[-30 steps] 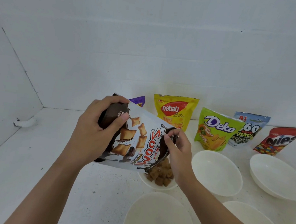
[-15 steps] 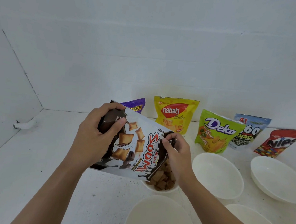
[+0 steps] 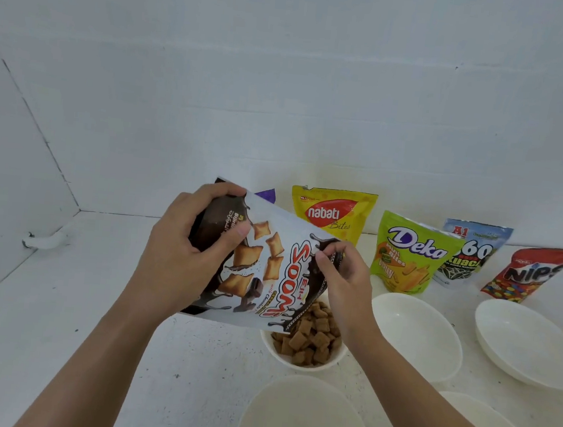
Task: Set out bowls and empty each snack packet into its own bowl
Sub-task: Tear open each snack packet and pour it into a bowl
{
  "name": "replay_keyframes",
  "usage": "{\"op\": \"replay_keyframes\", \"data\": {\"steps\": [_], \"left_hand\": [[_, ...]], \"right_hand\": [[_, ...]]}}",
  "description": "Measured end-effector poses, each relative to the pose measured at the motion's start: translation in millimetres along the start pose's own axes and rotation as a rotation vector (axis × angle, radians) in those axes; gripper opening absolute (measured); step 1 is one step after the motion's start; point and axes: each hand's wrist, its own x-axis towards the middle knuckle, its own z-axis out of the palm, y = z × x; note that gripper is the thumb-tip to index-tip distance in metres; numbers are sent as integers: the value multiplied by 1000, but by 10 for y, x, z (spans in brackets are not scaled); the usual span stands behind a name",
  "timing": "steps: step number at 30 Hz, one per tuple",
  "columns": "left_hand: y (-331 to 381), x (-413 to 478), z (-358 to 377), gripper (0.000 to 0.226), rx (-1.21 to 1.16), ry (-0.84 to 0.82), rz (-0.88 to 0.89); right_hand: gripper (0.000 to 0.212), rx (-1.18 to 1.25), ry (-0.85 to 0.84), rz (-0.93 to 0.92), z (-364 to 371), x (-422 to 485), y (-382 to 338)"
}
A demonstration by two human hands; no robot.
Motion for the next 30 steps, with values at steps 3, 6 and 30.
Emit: {"op": "replay_keyframes", "data": {"steps": [3, 6, 30], "left_hand": [[-83, -28, 60, 41, 69, -81, 1], [-85, -31, 73, 42, 92, -117, 24], [130, 129, 111, 63, 256, -247, 281]], "right_hand": [[12, -64, -2, 140, -9, -29, 98], [11, 1, 16, 221, -8, -56, 110], [20, 182, 91, 251, -123, -80, 128]]}}
